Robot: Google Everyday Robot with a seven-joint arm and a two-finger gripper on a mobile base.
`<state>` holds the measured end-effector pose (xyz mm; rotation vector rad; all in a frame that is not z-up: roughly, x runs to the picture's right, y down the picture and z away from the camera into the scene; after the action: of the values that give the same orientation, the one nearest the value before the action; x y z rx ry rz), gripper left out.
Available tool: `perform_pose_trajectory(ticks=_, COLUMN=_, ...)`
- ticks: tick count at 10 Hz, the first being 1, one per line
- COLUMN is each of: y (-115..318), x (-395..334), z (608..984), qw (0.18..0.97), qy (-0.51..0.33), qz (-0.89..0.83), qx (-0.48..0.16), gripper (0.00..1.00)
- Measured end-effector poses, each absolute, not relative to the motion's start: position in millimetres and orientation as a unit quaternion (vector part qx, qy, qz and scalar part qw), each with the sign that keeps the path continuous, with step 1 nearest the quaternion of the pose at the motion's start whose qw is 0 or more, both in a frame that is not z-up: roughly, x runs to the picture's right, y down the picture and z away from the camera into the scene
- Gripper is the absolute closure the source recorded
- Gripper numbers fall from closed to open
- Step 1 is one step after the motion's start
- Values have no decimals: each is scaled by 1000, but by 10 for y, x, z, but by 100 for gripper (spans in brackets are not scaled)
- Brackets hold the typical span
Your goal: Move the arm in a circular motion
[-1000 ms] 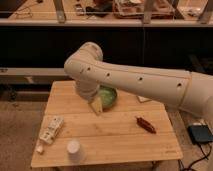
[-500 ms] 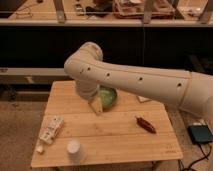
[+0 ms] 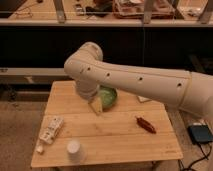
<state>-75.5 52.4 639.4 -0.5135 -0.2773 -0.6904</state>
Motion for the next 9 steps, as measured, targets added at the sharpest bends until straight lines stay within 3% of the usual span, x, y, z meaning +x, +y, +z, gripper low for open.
perform_pose_trajectory(ticks=5, y=555, x=-780, z=6437, qw=899, qy=-140, qz=-332, qx=-249, gripper=20)
perform_pose_trajectory(ticks=9, y=1055, x=-1043, z=7099, qw=887, qy=-186, qz=-338, qx=-255, gripper=20)
